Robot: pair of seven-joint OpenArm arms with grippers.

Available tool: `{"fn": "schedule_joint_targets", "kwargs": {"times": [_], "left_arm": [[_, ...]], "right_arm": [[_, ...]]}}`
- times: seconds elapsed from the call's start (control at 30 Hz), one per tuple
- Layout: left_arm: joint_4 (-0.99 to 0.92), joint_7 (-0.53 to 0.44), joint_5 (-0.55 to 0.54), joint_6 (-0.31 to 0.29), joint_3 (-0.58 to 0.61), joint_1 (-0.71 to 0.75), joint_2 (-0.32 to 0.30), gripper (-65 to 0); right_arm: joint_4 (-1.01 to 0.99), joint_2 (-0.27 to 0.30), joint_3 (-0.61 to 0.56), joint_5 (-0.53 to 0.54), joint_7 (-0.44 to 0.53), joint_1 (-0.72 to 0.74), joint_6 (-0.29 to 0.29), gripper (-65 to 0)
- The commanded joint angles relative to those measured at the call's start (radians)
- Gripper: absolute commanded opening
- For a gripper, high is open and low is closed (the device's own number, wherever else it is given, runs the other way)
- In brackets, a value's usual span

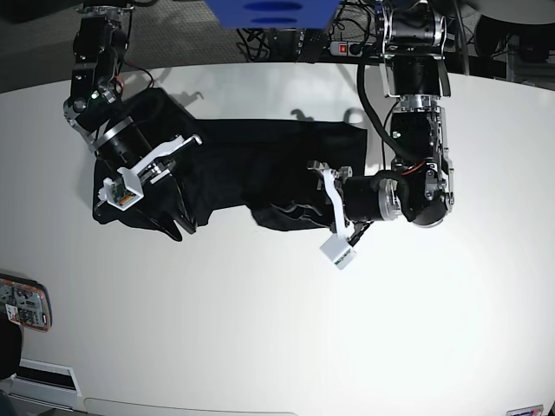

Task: Fold the T-shirt properly
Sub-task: 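Lay the folded end on the strip, open the left gripper and withdraw, then pull the bundle's end with the right gripper to straighten it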

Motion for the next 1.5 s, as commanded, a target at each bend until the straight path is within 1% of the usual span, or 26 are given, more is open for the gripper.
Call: {"fn": "schedule_joint_targets", "kwargs": {"times": [0.0, 0.1, 0.13, 0.2, 0.23, 0.3, 0.37, 0.43, 0.47, 0.53, 0.57, 0.63, 0.67, 0.77, 0.83, 0.9, 0.93, 1.03, 1.1, 1.13, 1.23, 1.3, 1.37, 1.47], "left_arm": [[0.015, -0.01, -0.032, -0.002, 0.026, -0.038, 0.003, -48.3], [0.015, -0.01, -0.037, -0.002, 0.081, -0.058, -0.016, -48.3], [0.019, -0.01, -0.038, -0.002, 0.095, -0.064, -0.016, -48.3], [0.023, -0.01, -0.04, -0.002, 0.098, -0.068, -0.013, -48.3], [0.045, -0.01, -0.04, -0.002, 0.096, -0.068, -0.013, -48.3], [0.108, -0.01, -0.04, -0.002, 0.095, -0.063, -0.014, -48.3], [0.21, -0.01, -0.038, -0.001, 0.095, -0.057, -0.019, -48.3], [0.301, -0.01, -0.034, 0.003, 0.092, -0.046, -0.028, -48.3], [0.342, -0.01, -0.034, 0.004, 0.092, -0.043, -0.044, -48.3], [0.398, -0.01, -0.035, 0.004, 0.092, -0.043, -0.071, -48.3], [0.404, -0.01, -0.037, 0.004, 0.084, -0.043, -0.083, -48.3], [0.404, -0.01, -0.037, 0.006, 0.046, -0.037, -0.096, -48.3], [0.404, -0.01, -0.037, 0.006, 0.02, -0.026, -0.1, -48.3], [0.404, -0.01, -0.037, 0.006, -0.083, -0.006, -0.119, -48.3], [0.407, -0.01, -0.037, 0.006, -0.146, -0.005, -0.122, -48.3], [0.43, -0.01, -0.037, 0.006, -0.192, 0.006, -0.143, -48.3], [0.44, -0.01, -0.038, 0.006, -0.206, 0.014, -0.156, -48.3], [0.462, -0.01, -0.04, 0.006, -0.249, 0.02, -0.2, -48.3], [0.462, -0.01, -0.04, 0.006, -0.281, 0.021, -0.223, -48.3], [0.462, -0.01, -0.04, 0.006, -0.3, 0.023, -0.232, -48.3], [0.463, -0.01, -0.044, 0.003, -0.355, 0.043, -0.249, -48.3], [0.462, -0.01, -0.075, 0.003, -0.395, 0.048, -0.254, -48.3], [0.462, -0.01, -0.101, 0.003, -0.428, 0.061, -0.254, -48.3], [0.462, -0.01, -0.132, 0.003, -0.447, 0.074, -0.263, -48.3]], "right_arm": [[0.016, 0.008, 0.002, 0.022, 0.032, 0.007, 0.002, -51.4], [0.016, 0.008, 0.004, 0.022, 0.028, 0.007, 0.002, -51.4], [0.016, 0.008, 0.007, 0.022, 0.013, 0.007, 0.002, -51.4], [0.015, 0.008, 0.013, 0.019, -0.062, 0.016, 0.002, -51.4], [0.015, 0.01, 0.033, 0.017, -0.116, 0.019, 0.002, -51.4], [0.015, 0.011, 0.09, 0.012, -0.188, 0.039, 0.002, -51.4], [0.015, 0.011, 0.159, -0.035, -0.228, 0.063, 0.002, -51.0], [0.015, 0.011, 0.219, -0.092, -0.235, 0.077, 0.002, -50.9], [0.015, 0.013, 0.24, -0.124, -0.237, 0.079, 0.003, -50.8], [0.015, 0.017, 0.249, -0.19, -0.248, 0.088, 0.005, -50.7], [0.015, 0.027, 0.249, -0.216, -0.277, 0.094, 0.02, -50.7], [0.013, 0.046, 0.248, -0.236, -0.335, 0.099, 0.084, -49.2], [0.013, 0.05, 0.248, -0.236, -0.352, 0.099, 0.104, -47.7], [0.013, 0.057, 0.252, -0.236, -0.361, 0.1, 0.111, -39.7], [0.013, 0.08, 0.252, -0.238, -0.369, 0.097, 0.111, -33.0], [0.013, 0.096, 0.252, -0.236, -0.415, 0.097, 0.111, -28.1], [0.013, 0.096, 0.252, -0.236, -0.44, 0.1, 0.111, -26.6], [0.007, 0.099, 0.254, -0.235, -0.538, 0.108, 0.111, -25.1], [0.005, 0.099, 0.251, -0.233, -0.595, 0.143, 0.111, -25.3], [0.005, 0.099, 0.251, -0.231, -0.644, 0.163, 0.111, -25.3], [0.005, 0.099, 0.252, -0.231, -0.768, 0.199, 0.111, -25.3], [0.005, 0.099, 0.254, -0.231, -0.852, 0.229, 0.111, -25.3], [0.005, 0.099, 0.254, -0.231, -0.894, 0.269, 0.111, -25.3], [0.005, 0.099, 0.252, -0.231, -0.9, 0.309, 0.111, -25.3]]}}
